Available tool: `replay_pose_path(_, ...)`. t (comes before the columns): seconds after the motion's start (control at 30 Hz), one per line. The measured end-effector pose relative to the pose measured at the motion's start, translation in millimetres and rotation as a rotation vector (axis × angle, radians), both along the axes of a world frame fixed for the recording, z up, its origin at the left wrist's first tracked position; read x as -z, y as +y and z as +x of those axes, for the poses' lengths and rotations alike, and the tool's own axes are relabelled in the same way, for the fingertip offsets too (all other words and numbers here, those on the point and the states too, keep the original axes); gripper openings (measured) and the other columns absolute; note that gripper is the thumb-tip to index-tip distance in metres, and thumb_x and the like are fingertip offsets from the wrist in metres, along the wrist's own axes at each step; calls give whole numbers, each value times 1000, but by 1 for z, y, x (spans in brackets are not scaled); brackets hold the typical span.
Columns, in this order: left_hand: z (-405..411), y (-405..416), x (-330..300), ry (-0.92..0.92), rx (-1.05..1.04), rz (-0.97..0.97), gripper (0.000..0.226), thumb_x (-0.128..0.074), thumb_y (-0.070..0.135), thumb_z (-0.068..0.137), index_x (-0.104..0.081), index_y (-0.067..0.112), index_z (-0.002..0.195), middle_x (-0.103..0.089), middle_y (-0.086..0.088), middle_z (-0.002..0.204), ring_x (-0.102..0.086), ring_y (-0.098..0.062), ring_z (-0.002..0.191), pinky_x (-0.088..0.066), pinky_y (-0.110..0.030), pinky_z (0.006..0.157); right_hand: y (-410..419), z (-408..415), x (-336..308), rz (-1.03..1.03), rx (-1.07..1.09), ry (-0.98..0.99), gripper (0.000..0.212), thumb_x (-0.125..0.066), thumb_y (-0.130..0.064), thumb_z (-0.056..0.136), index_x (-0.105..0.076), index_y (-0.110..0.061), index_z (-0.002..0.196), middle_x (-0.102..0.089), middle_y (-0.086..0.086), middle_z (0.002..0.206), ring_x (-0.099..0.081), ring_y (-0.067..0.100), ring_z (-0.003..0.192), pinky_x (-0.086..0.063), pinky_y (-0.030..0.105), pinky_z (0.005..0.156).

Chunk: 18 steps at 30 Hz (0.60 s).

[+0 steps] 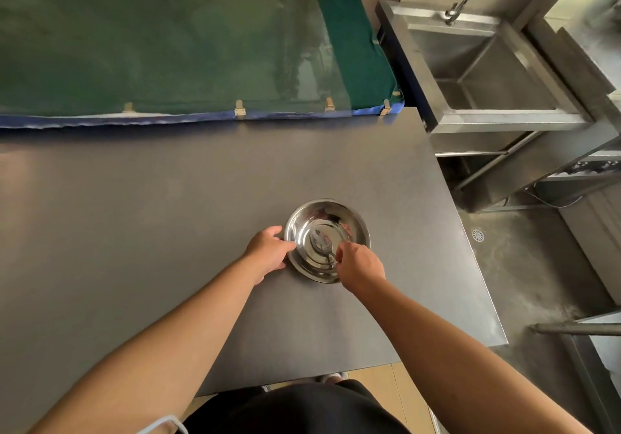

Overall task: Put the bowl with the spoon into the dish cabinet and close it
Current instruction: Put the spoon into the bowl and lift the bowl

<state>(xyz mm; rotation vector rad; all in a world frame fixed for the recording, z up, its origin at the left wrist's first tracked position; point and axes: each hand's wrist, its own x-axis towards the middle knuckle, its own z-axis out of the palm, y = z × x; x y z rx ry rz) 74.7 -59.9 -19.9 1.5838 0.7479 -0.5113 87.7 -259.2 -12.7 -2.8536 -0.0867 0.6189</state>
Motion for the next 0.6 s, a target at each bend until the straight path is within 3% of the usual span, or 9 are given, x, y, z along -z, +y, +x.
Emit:
replay_pose_path(0.1,2,-1,0,-10,10,18,70,-69,15,88,-39,20,151,-53,1,116,-63,-19,98,-59,-36,80,0,1,1,0,-9,0,12,-55,-13,89,-58,-23,86,-64,1,82,-61,25,72,-49,31,62)
replay_pose_path(0.23,8,-3,0,-37,28,58,64,-68,12,87,-45,19,146,-56,16,87,-60,-7,76,-58,-30,68,-5,7,-3,40,9,-16,7,-59,-18,90,-64,-21,93,-66,1,84,-63,25,75,-55,33,66)
replay_pose_path(0.33,13,-4,-2,-50,29,89,63,-68,12,85,-48,19,145,-58,15,91,-61,-6,77,-53,-26,59,-11,14,-10,88,80,-47,9,-61,-26,88,-65,-21,93,-69,2,86,-64,27,75,-50,31,63)
replay_pose_path(0.4,17,-3,-3,-54,30,103,65,-68,13,84,-47,19,145,-62,4,110,-64,-12,85,-55,-28,64,-17,19,-12,126,156,-73,10,-59,-29,88,-64,-22,91,-67,1,86,-64,27,74,-47,30,62)
replay_pose_path(0.47,20,-3,-3,-60,30,131,65,-68,13,84,-48,19,145,-61,-6,129,-65,-22,99,-58,-38,83,-25,24,-12,178,234,-89,12,-58,-28,90,-64,-21,97,-65,2,96,-64,26,83,-46,31,66)
replay_pose_path(0.53,24,-1,-1,-60,20,146,63,-67,12,84,-50,19,144,-61,-8,132,-64,-26,106,-55,-44,94,-32,29,-10,241,332,-85,21,-60,-26,91,-64,-18,110,-64,6,111,-64,27,92,-51,35,76)
replay_pose_path(0.6,27,0,2,-52,4,145,61,-67,10,84,-52,18,143,-62,-9,131,-64,-26,105,-56,-43,91,-40,33,-8,281,419,-59,35,-62,-25,91,-60,-16,126,-62,9,123,-63,25,97,-53,36,81)
